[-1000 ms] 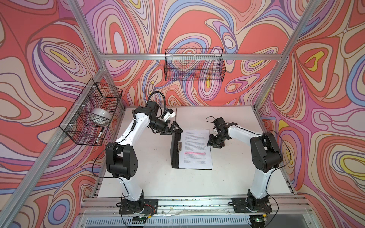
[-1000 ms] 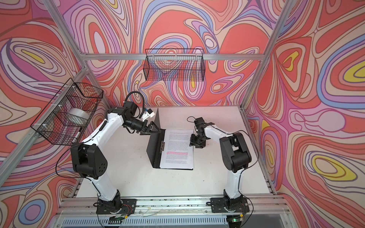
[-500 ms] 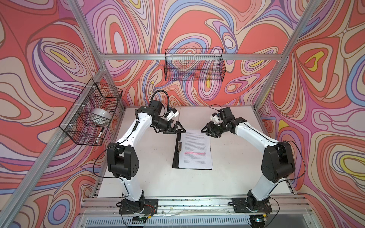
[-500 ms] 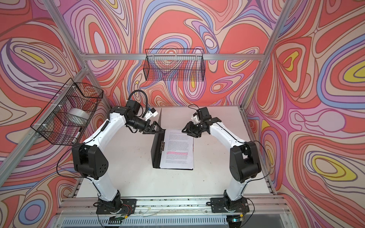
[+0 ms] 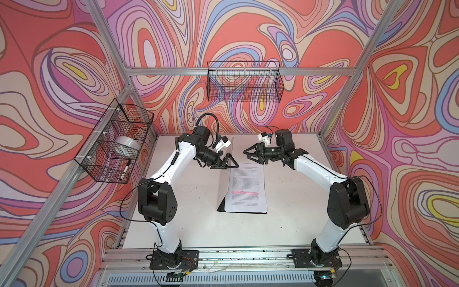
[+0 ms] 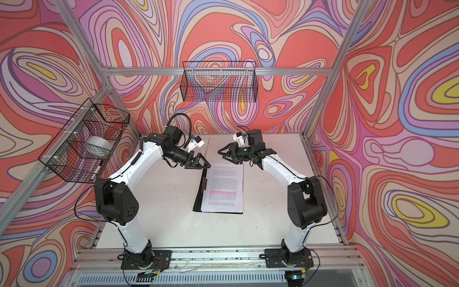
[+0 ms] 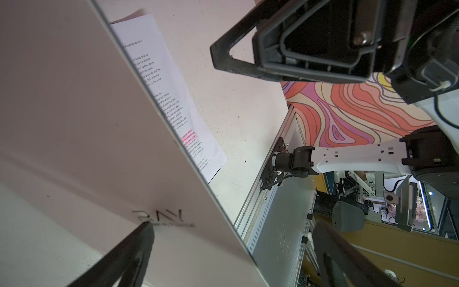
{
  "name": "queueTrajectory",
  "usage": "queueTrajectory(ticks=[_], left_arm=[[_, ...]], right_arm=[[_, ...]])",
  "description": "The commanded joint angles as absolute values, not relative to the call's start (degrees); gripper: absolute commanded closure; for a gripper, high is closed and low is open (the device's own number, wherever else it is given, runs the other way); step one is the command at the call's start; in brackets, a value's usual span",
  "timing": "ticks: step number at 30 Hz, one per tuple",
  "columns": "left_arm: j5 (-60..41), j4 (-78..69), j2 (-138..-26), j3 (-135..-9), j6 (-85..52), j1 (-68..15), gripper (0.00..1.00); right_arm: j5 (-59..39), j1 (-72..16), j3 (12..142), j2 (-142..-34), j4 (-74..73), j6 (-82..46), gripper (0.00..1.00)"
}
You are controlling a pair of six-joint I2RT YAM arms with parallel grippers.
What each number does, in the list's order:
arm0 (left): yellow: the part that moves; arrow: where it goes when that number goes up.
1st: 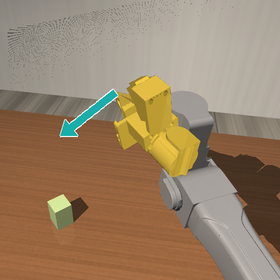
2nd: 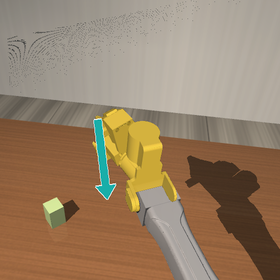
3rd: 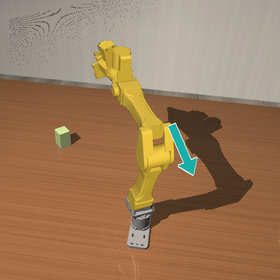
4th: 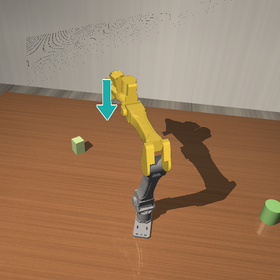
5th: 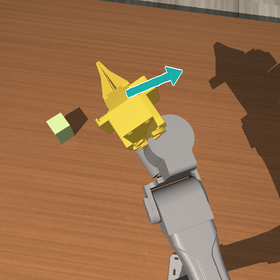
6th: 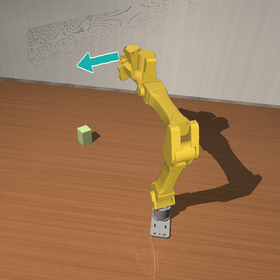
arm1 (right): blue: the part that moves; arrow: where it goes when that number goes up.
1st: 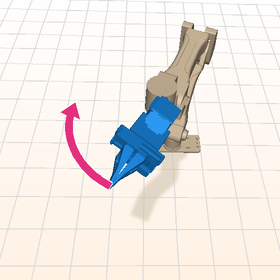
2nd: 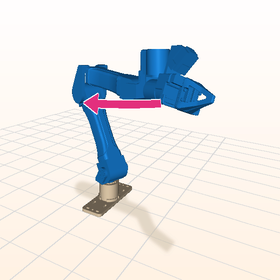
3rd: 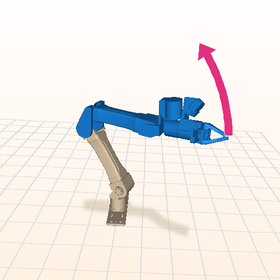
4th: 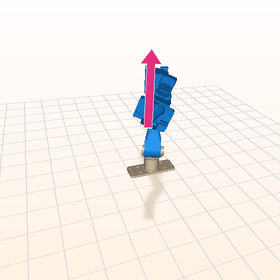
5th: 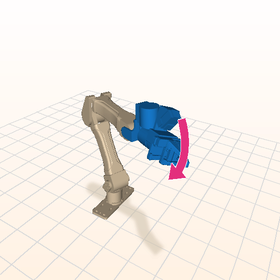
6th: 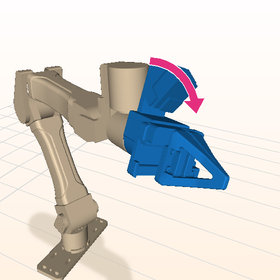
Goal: Put the files into the folder
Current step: 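Fold the cover over the sheets with the left gripper while the right pushes it down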
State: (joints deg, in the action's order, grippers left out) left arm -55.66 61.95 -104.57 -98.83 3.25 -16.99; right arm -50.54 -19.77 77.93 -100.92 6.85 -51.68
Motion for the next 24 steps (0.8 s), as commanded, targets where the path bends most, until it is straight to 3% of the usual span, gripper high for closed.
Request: queueTrajectory(ticks=[1,24], left_arm=[[-57.5,62.2,-106.0,-100.7,3.4,-17.6,0.00],[-57.1,62.5,-104.3,-101.1,3.4,-17.5,0.00]], right_arm=[[-52.7,-20.3,77.1,-103.3,2.5,-54.3,0.49],[-52.3,-20.6,76.3,-104.0,5.1,-52.5,0.49]])
